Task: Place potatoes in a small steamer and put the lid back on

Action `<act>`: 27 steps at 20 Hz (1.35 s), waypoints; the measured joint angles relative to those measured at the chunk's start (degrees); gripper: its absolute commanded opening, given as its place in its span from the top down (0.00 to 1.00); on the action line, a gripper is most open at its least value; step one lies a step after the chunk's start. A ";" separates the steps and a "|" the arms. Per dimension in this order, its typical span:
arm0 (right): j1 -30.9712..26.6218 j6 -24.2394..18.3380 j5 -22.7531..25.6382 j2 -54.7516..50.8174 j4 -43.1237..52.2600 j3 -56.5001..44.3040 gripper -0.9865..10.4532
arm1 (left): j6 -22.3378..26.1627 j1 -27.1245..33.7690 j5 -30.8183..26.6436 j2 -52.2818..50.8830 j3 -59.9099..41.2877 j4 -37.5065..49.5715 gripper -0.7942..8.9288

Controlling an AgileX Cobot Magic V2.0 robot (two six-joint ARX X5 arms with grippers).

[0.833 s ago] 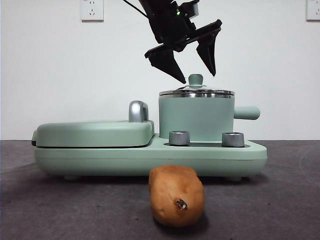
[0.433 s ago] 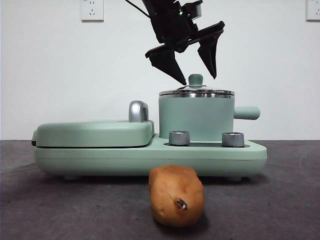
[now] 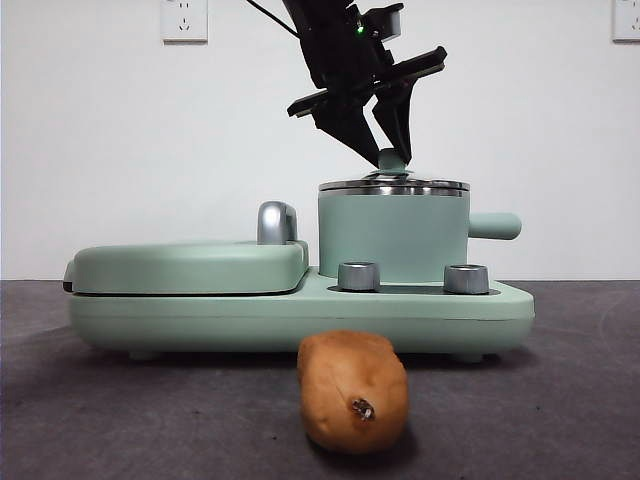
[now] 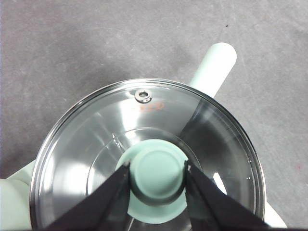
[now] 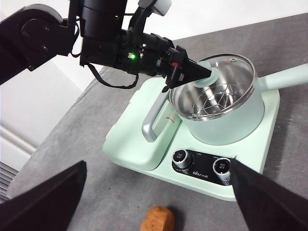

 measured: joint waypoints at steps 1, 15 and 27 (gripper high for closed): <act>0.00 0.00 0.00 0.00 0.02 0.00 0.50 | 0.02 0.00 0.00 0.00 0.04 -0.04 0.90; 0.02 0.07 0.00 0.31 -0.07 0.00 0.50 | -1.20 0.04 0.26 1.40 12.63 -6.97 0.90; 28.50 5.57 23.15 17.38 -2.05 0.02 0.50 | -0.96 10.34 0.48 -3.30 13.86 -18.03 0.90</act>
